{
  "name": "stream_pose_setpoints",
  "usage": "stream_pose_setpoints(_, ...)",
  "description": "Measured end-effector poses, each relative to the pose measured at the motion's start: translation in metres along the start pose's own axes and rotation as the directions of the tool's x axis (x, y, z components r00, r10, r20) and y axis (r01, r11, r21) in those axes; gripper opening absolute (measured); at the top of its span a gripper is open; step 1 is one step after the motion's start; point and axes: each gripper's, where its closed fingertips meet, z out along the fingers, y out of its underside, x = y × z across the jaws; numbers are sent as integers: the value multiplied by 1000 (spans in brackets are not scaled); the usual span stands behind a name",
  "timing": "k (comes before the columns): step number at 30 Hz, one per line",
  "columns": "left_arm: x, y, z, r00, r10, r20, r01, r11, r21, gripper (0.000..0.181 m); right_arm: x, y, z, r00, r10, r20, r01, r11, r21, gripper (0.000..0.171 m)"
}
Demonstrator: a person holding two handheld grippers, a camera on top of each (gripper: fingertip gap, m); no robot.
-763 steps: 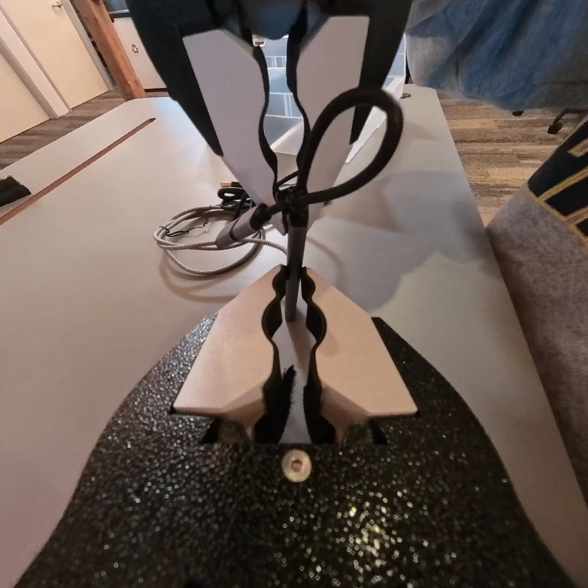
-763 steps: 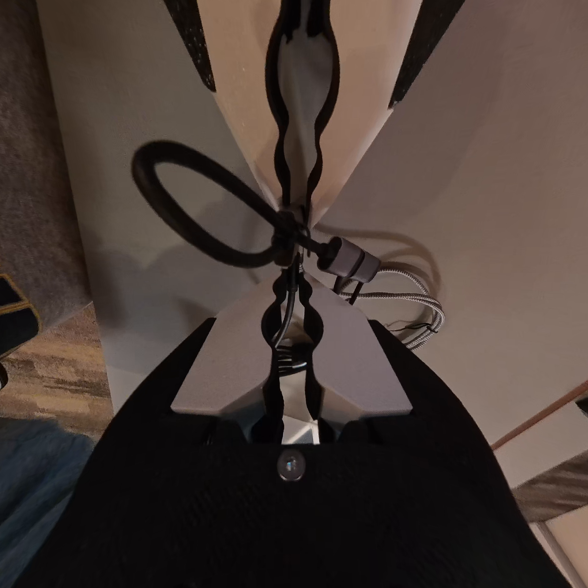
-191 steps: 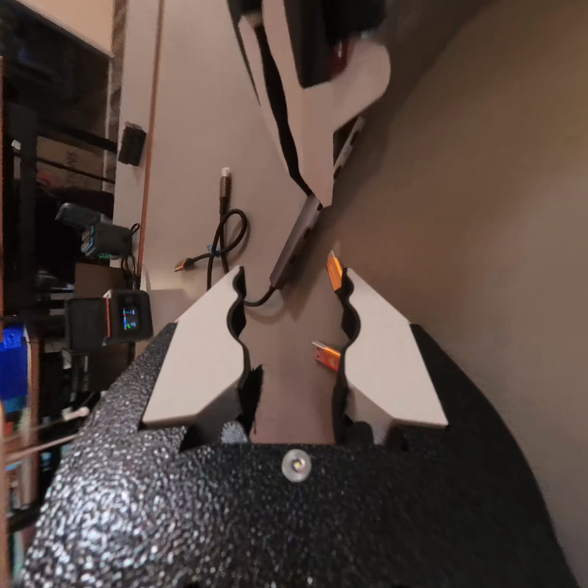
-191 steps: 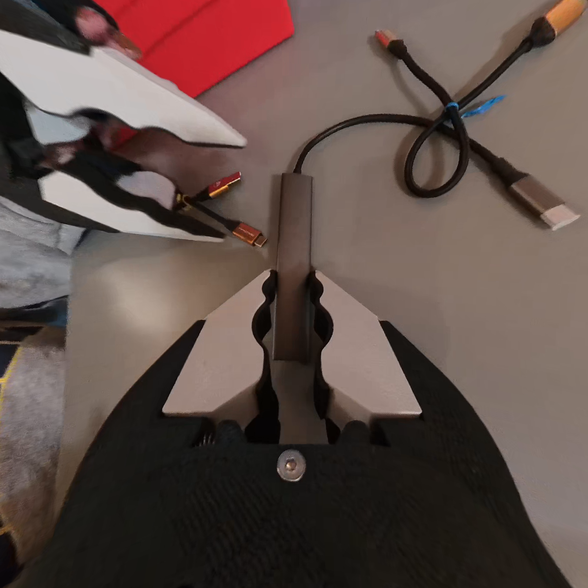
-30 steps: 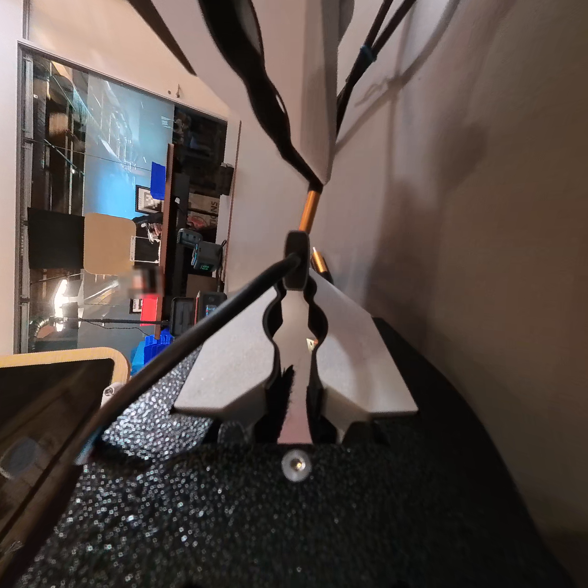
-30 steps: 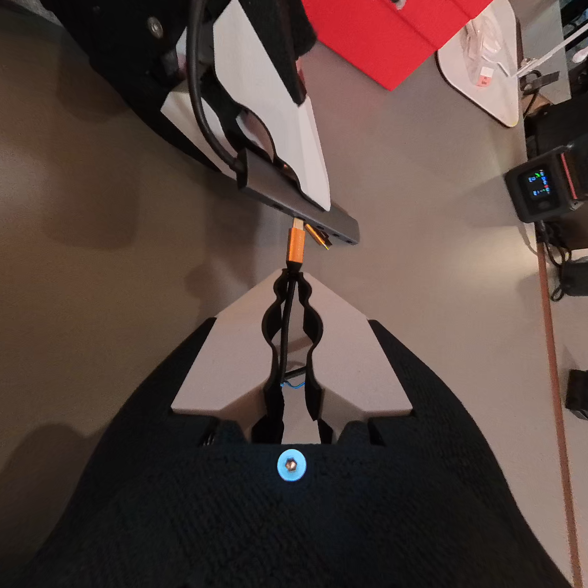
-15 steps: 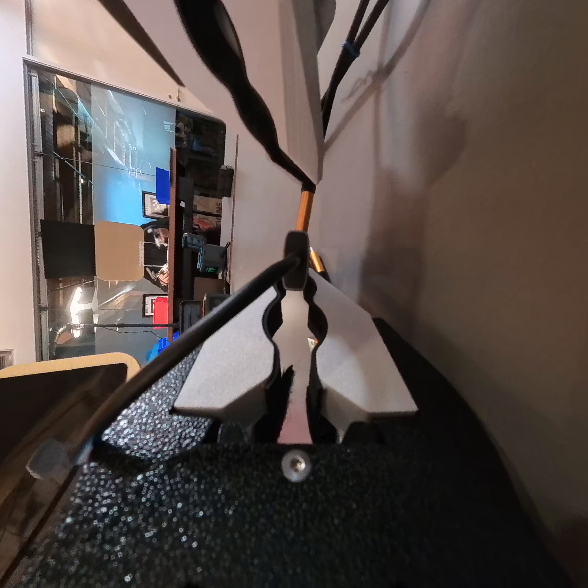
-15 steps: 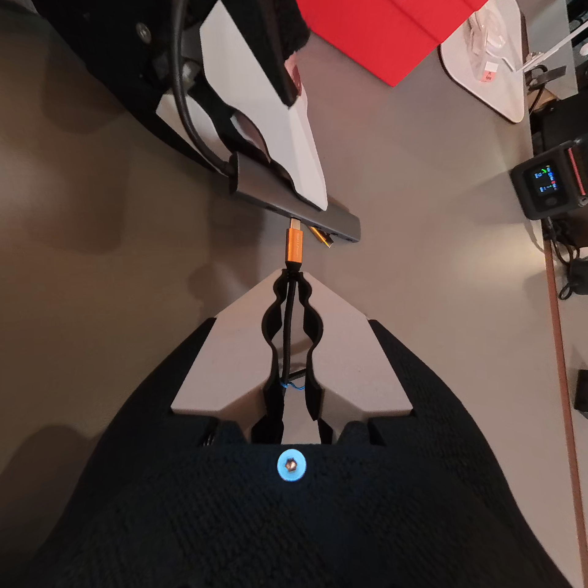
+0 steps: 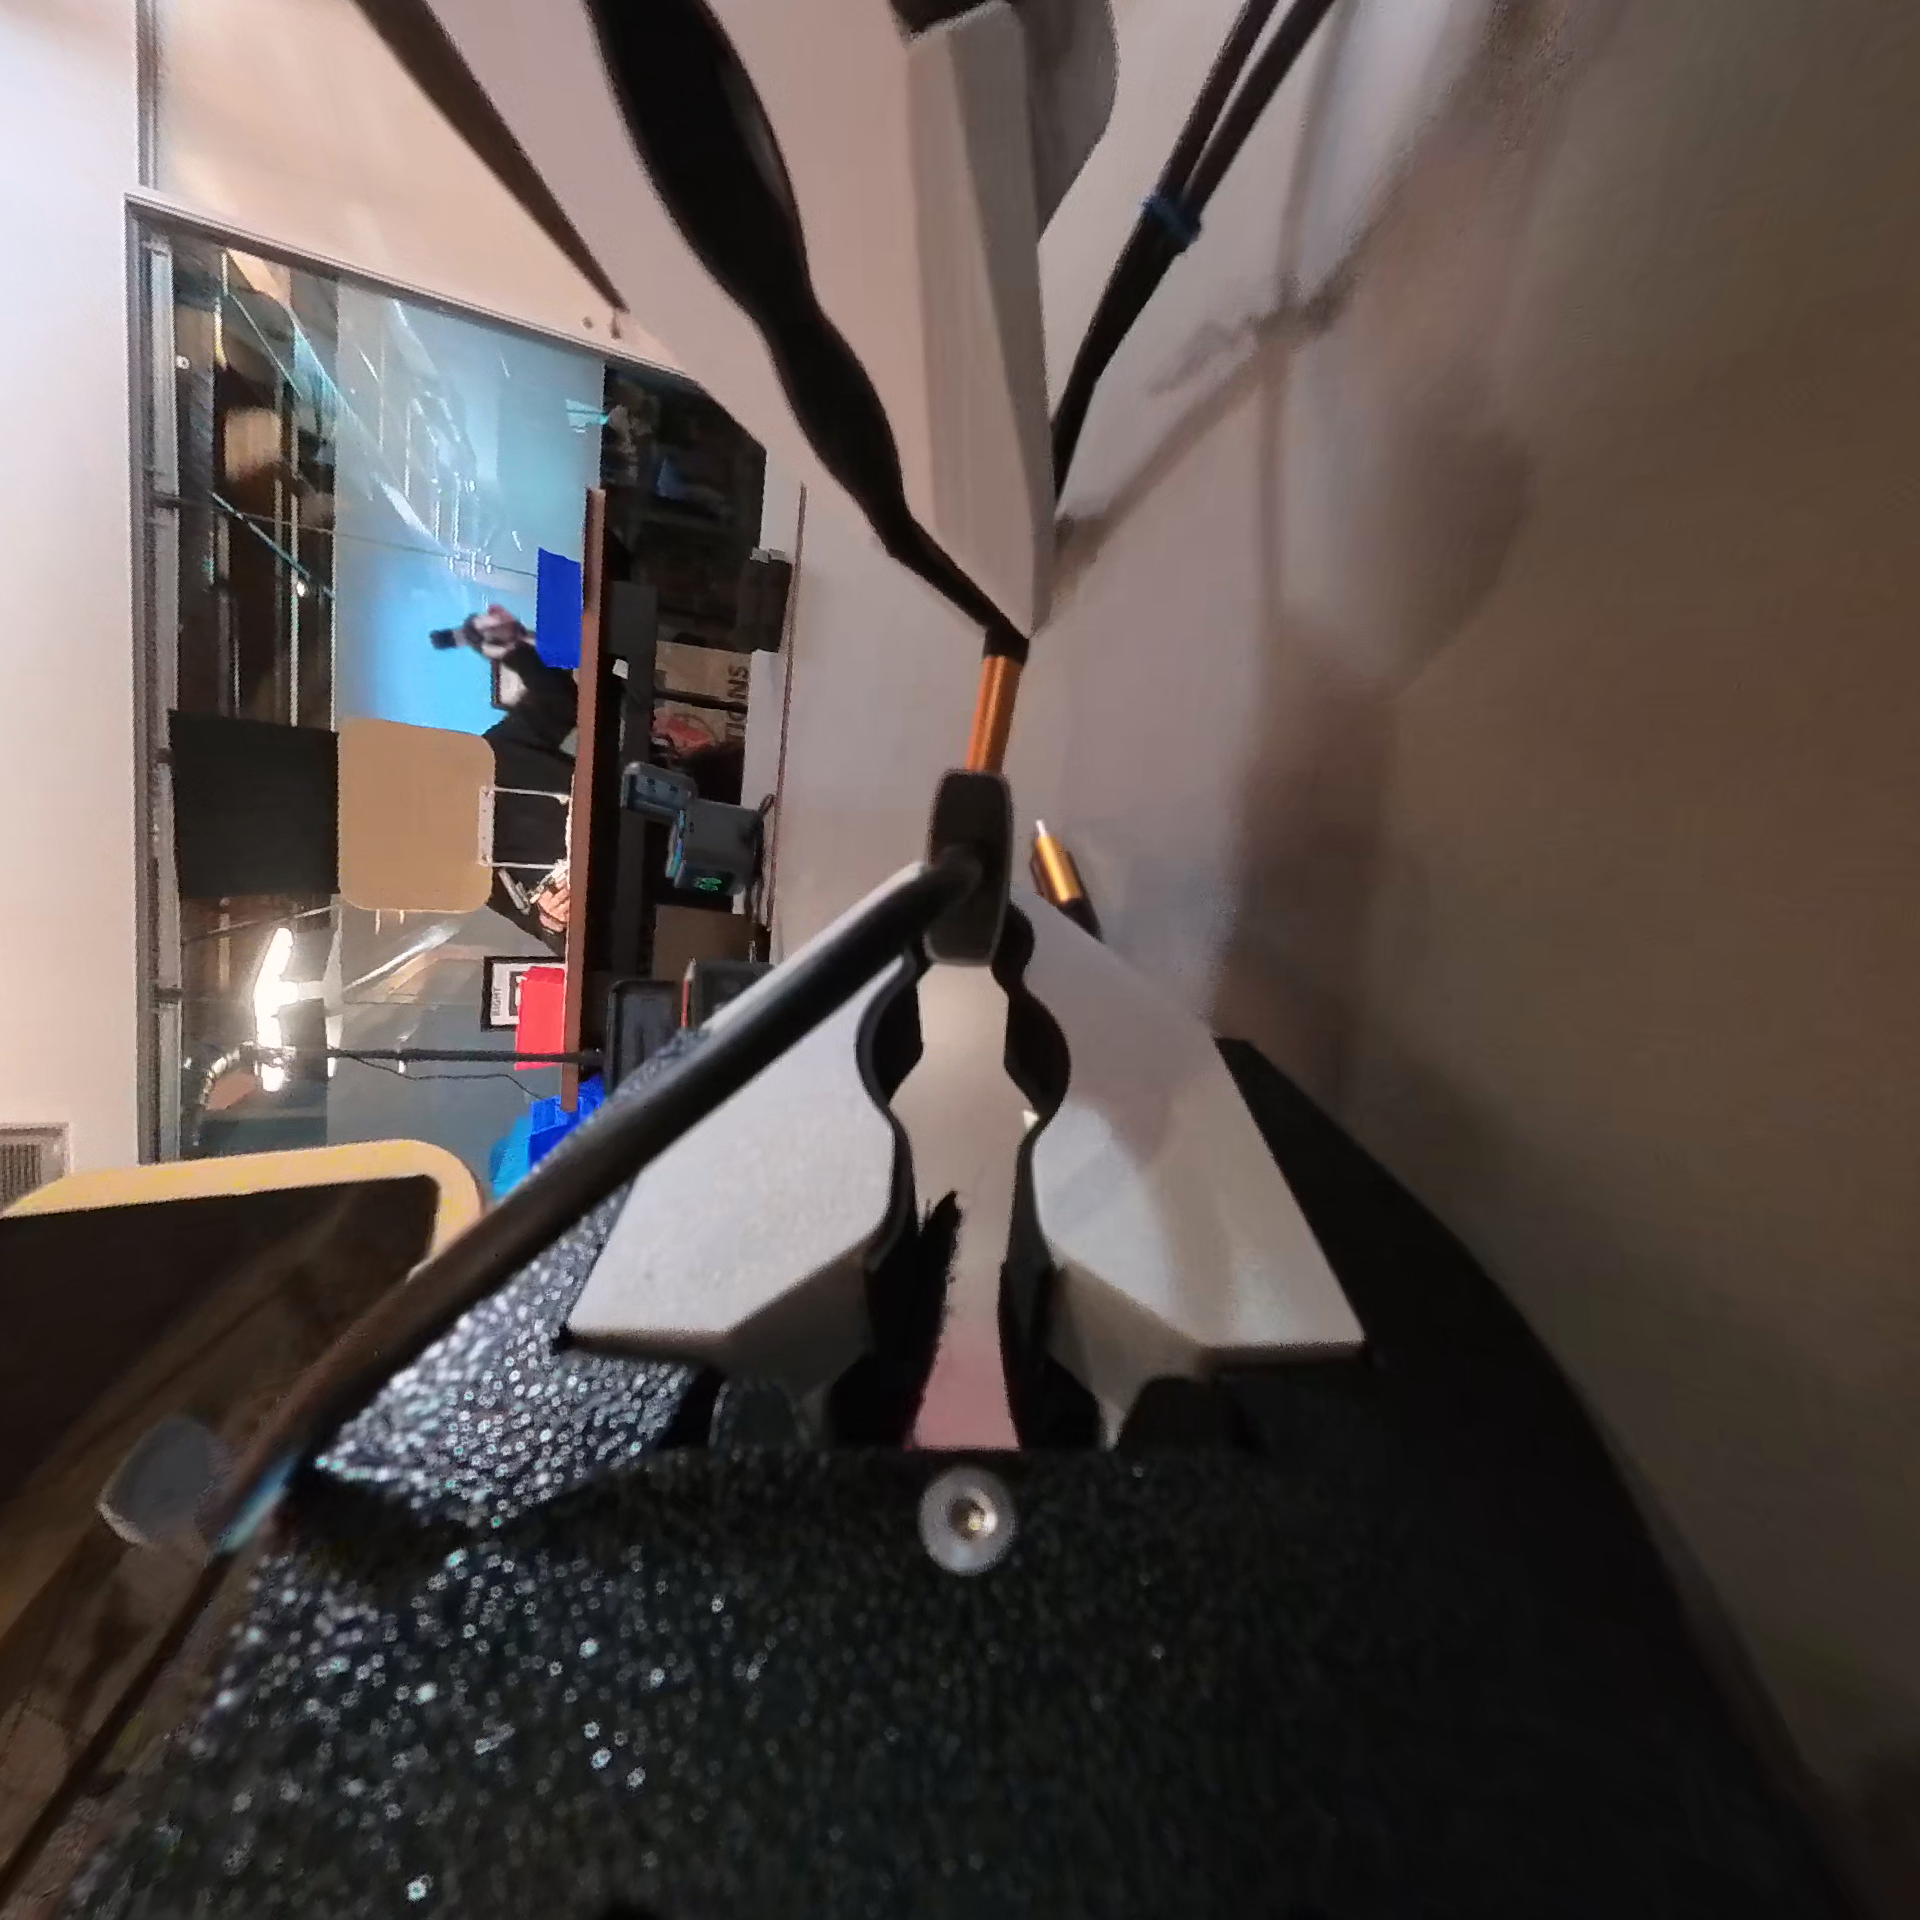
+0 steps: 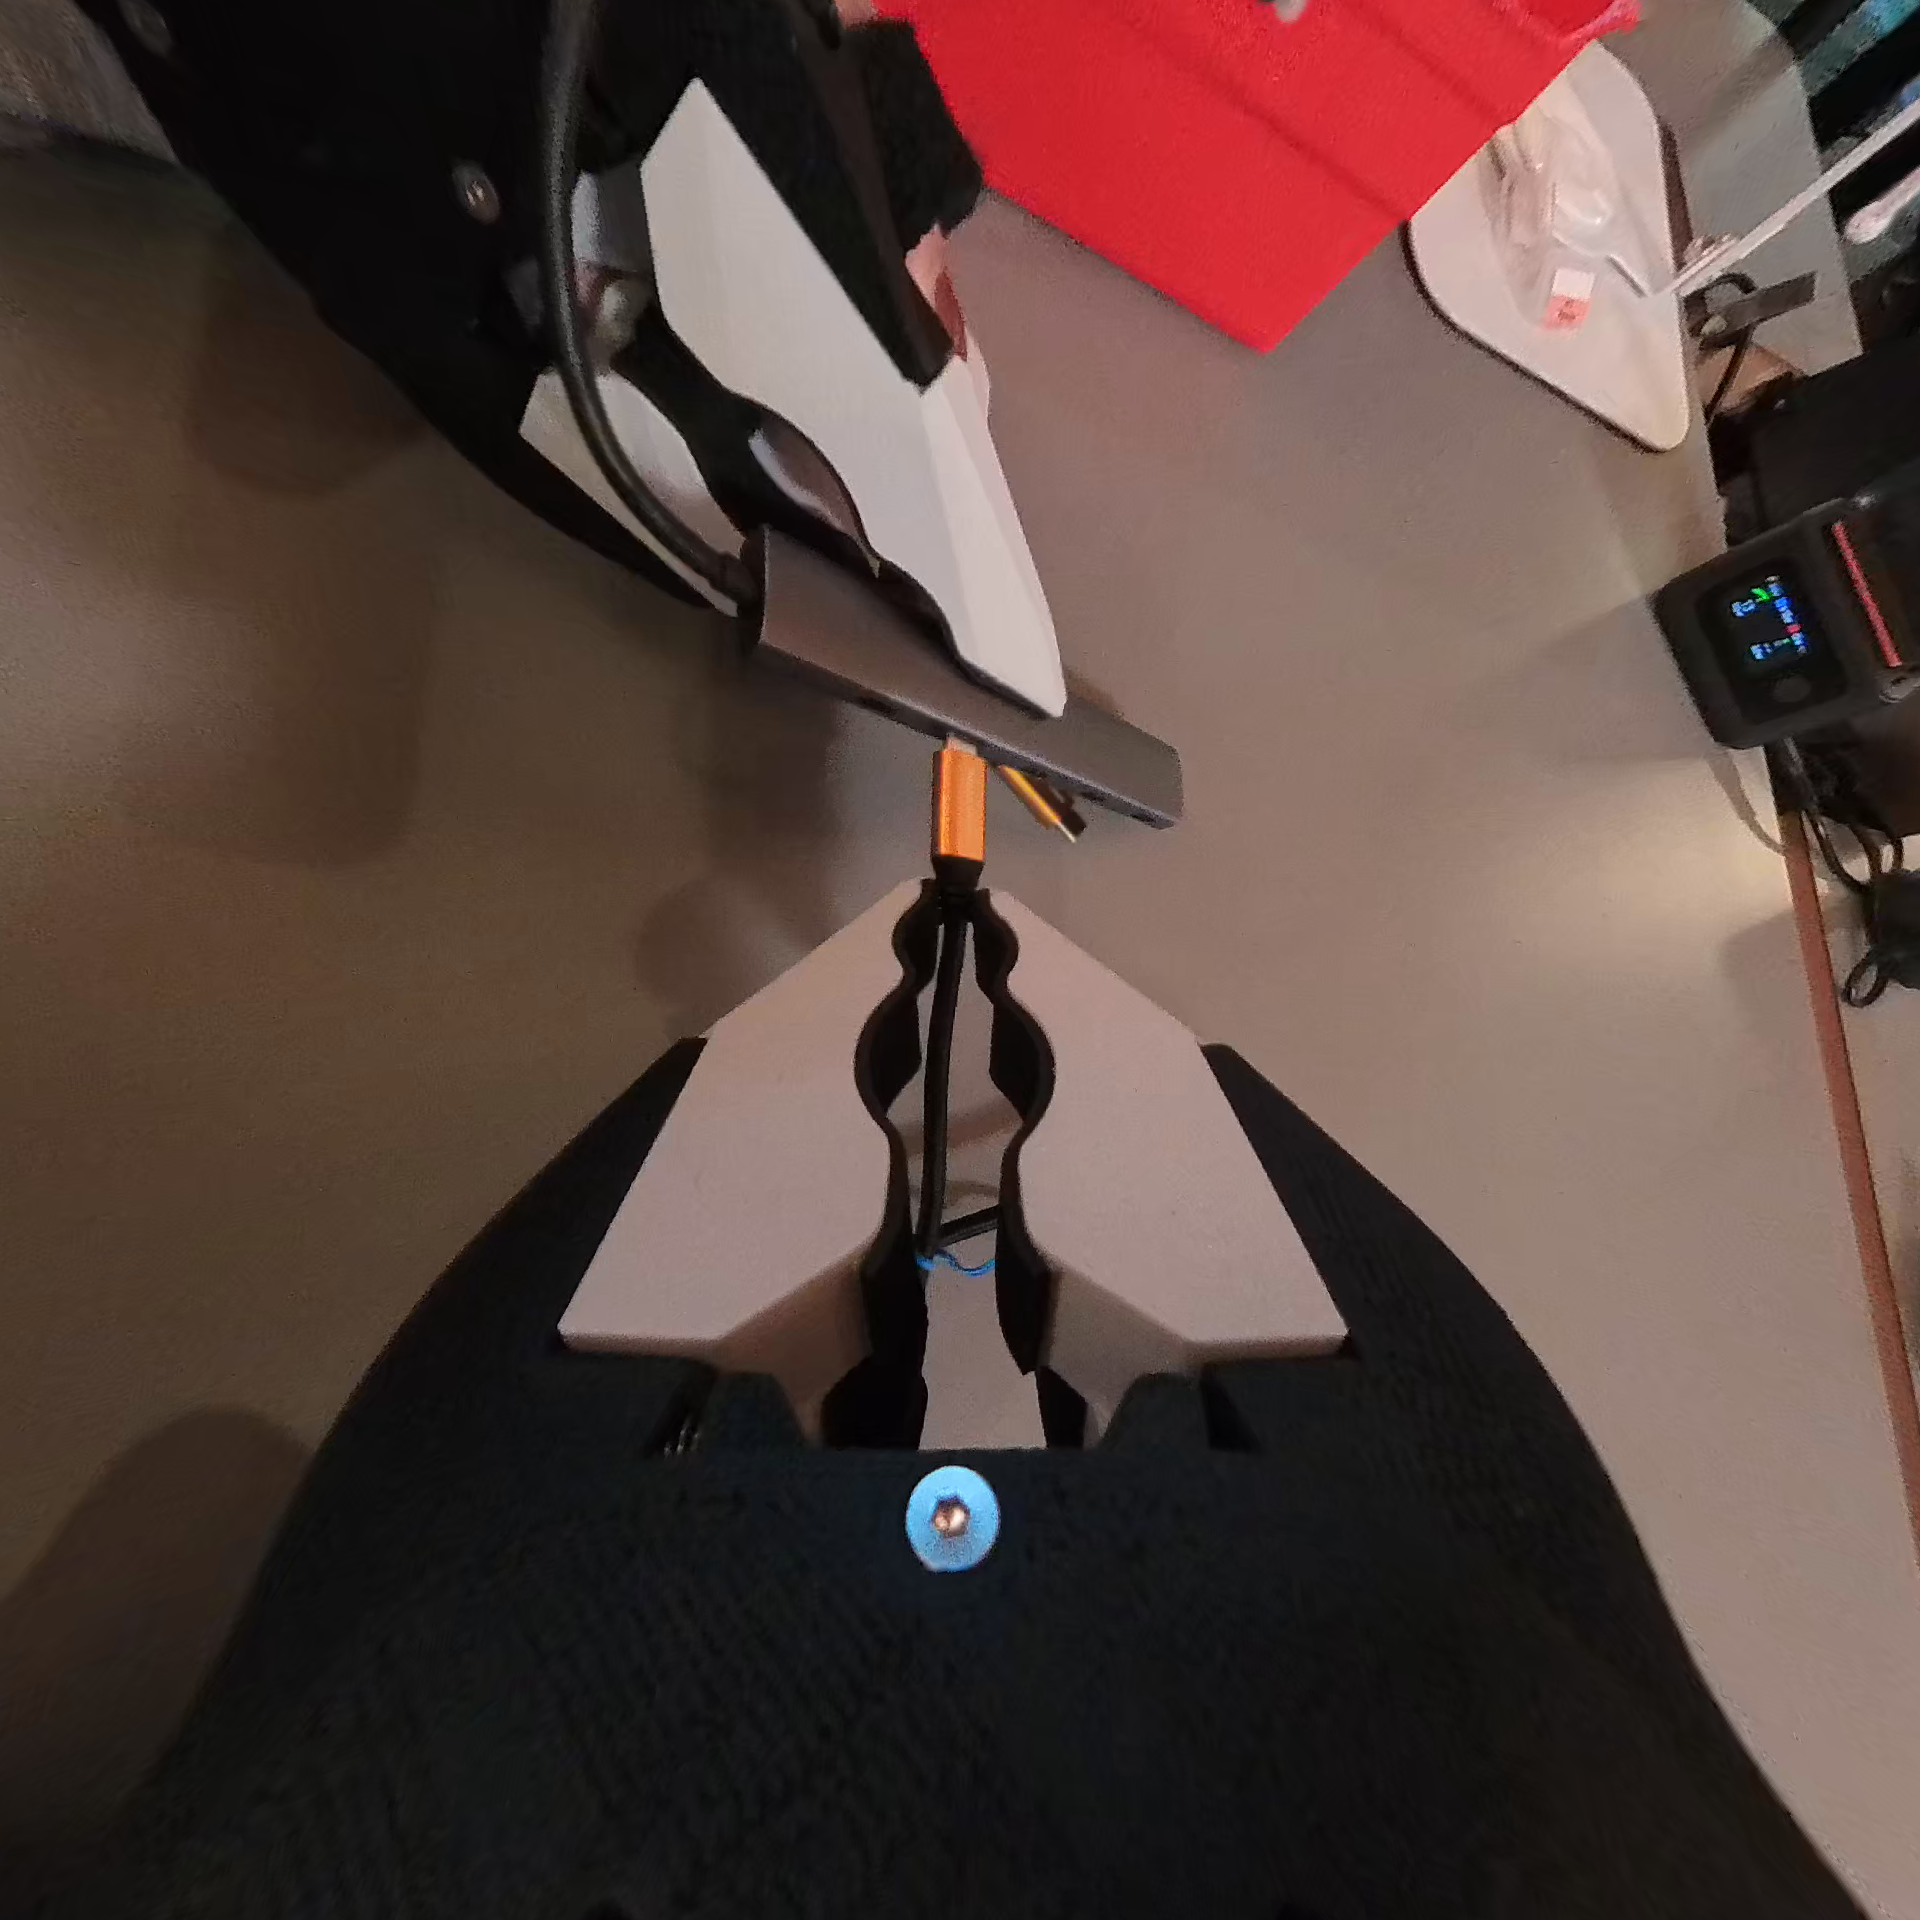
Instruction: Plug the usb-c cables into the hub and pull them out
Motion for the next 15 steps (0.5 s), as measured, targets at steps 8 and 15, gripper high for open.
stream_pose_setpoints(8, -7, -1, -1, 997, 49, 59, -45, 997, -67, 7, 2, -3, 0, 1000, 10, -12, -10, 1000, 10, 4)
stream_pose_setpoints(15, -11, -1, -3, 990, 103, 94, -91, 988, -128, 7, 4, -13, -2, 999, 21, -24, -20, 998, 58, 4)
